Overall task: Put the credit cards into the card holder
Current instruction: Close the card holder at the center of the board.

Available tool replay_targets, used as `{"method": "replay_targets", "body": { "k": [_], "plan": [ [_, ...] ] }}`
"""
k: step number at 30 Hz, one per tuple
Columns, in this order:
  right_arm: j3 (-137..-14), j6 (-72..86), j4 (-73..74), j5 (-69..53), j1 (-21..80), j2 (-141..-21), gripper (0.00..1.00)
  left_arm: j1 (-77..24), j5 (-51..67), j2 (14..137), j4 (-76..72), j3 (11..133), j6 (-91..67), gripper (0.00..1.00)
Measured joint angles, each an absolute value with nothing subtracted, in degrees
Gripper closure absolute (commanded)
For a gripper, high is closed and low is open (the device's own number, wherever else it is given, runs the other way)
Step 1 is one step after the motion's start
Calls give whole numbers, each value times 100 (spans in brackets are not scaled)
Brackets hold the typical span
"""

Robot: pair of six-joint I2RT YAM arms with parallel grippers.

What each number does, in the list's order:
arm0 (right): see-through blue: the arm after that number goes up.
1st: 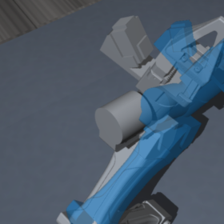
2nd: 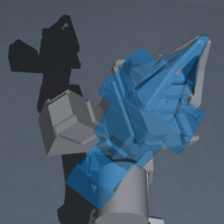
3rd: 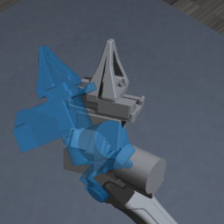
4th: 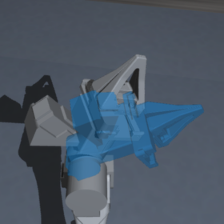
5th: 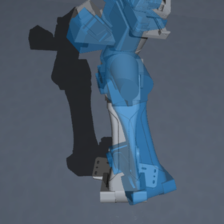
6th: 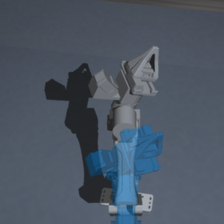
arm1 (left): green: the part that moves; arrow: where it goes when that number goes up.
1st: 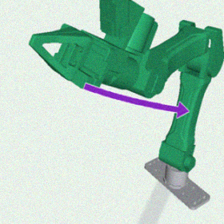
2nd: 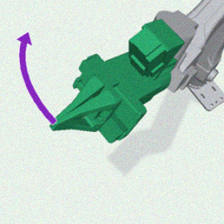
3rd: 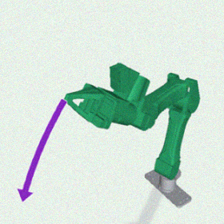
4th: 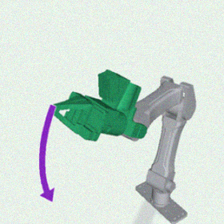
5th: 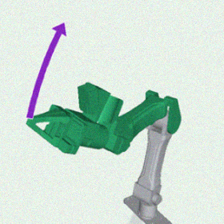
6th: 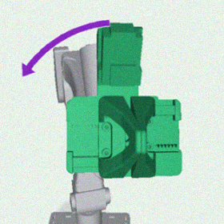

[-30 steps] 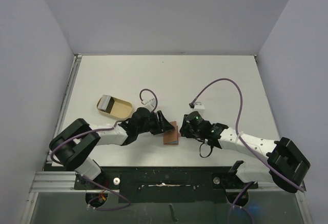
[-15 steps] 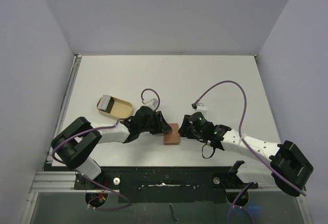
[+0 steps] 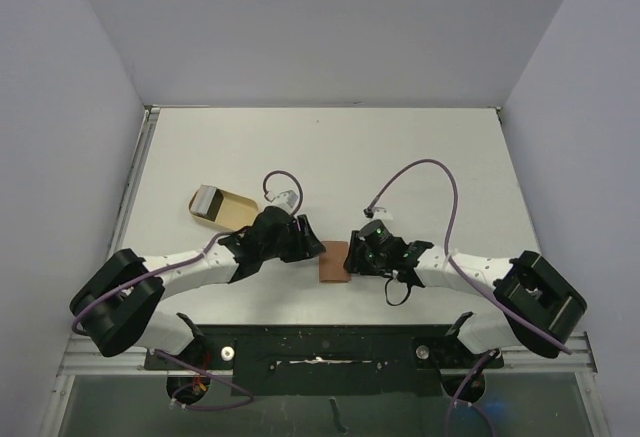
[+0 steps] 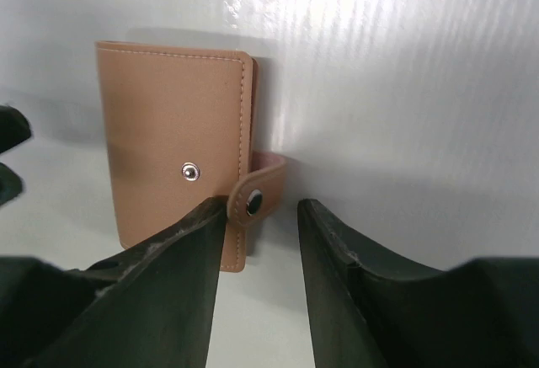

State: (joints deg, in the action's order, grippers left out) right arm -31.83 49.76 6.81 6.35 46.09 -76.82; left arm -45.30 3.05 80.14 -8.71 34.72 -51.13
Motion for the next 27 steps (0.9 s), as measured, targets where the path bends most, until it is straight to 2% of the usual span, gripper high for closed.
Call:
{"method": "replay_targets", "body": {
  "k": [7,16,18,23,27],
  "plan": [
    [-3361,4954,482,545,4648,-8014,75,-4528,379,8029,-707,3321,-5026,52],
    [-3404,4864,467,558,4696,-8034,79,-4525,484,8562,-781,3323,-4901,57],
    [-3411,4842,473,558,4700,-8034,78,-4523,473,8637,-827,3380,-4862,58],
    [-3483,4803,620,589,4716,-8036,60,-4523,460,8809,-930,3494,-4772,61],
    [-3551,4794,788,600,4735,-7981,57,-4521,449,8899,-941,3566,-4727,67]
  ]
}}
